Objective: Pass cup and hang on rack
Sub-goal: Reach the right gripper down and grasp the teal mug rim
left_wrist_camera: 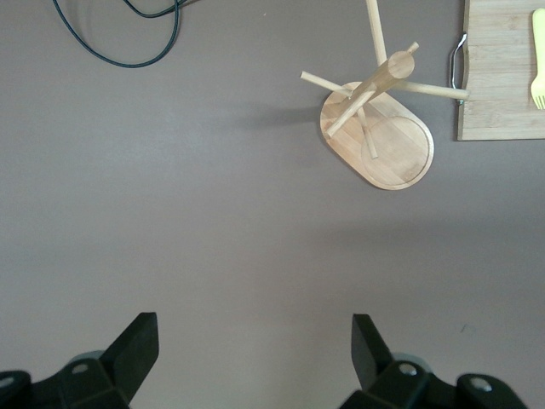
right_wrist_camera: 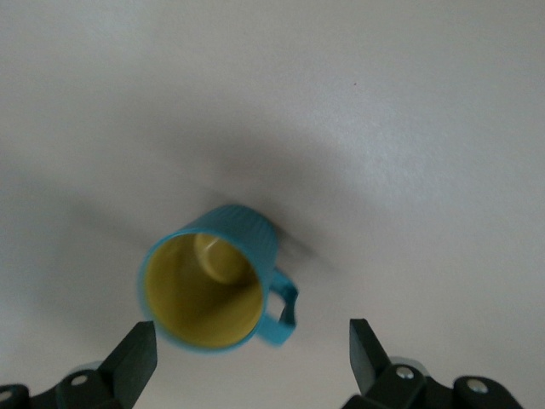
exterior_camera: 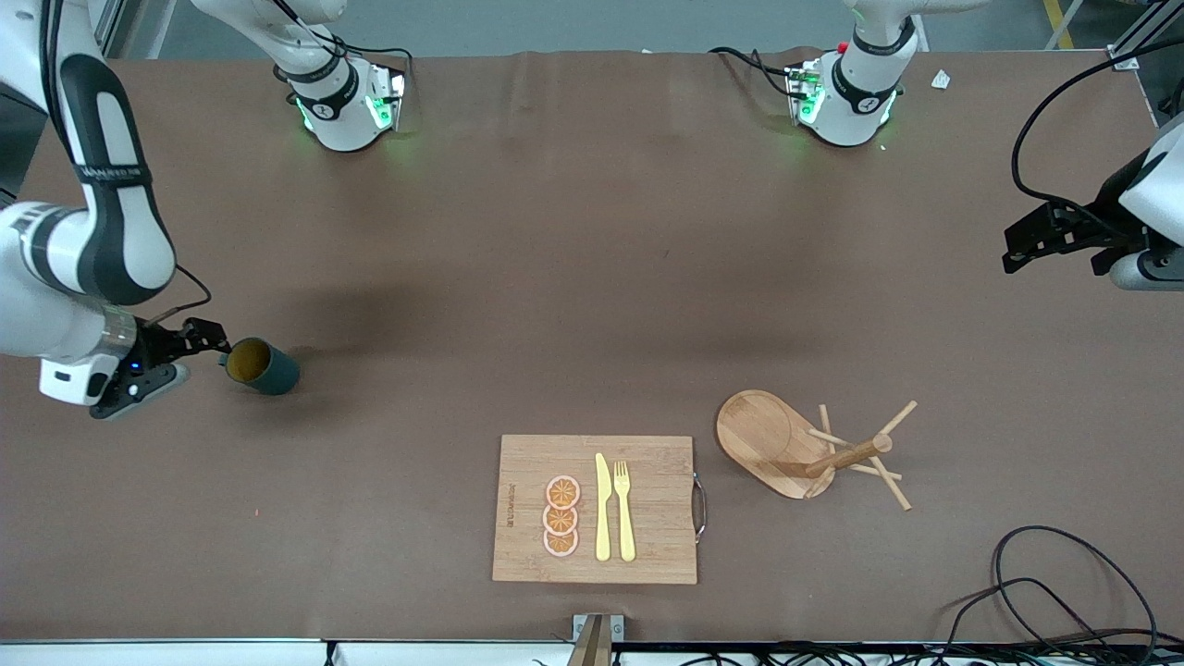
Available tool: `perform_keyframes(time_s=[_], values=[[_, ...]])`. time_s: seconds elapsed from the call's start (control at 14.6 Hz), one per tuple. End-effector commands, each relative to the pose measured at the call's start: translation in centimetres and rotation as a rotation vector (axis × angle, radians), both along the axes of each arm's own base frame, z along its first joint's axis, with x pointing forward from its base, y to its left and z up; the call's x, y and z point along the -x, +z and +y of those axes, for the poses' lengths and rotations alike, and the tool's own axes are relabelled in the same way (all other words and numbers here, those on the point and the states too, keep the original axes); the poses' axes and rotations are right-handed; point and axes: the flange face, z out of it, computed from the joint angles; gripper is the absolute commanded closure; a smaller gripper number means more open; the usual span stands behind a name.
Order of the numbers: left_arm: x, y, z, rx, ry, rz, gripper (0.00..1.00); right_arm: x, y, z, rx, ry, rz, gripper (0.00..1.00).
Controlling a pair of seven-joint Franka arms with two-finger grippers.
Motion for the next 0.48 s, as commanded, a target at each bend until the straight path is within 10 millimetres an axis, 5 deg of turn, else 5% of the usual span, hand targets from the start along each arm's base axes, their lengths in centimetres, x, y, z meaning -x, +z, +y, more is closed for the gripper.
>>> perform_keyframes(time_s=[0.0, 0.21, 0.41], values=[[-0.1, 0.5, 0.0, 0.008, -0.006, -0.011, 0.00, 0.8, -2.1, 0.5, -0.008, 0.063, -0.026, 0.00], [-0.2, 0.5, 0.1, 0.008, -0.004, -0.014, 0.00, 0.7, -4.7, 0.6, -0.004, 0.104, -0.027, 0.07], [-0.2, 0.5, 0.1, 0.008, -0.007, -0.017, 0.00, 0.6, -5.7, 1.2, -0.010, 0.216, -0.029, 0.44]])
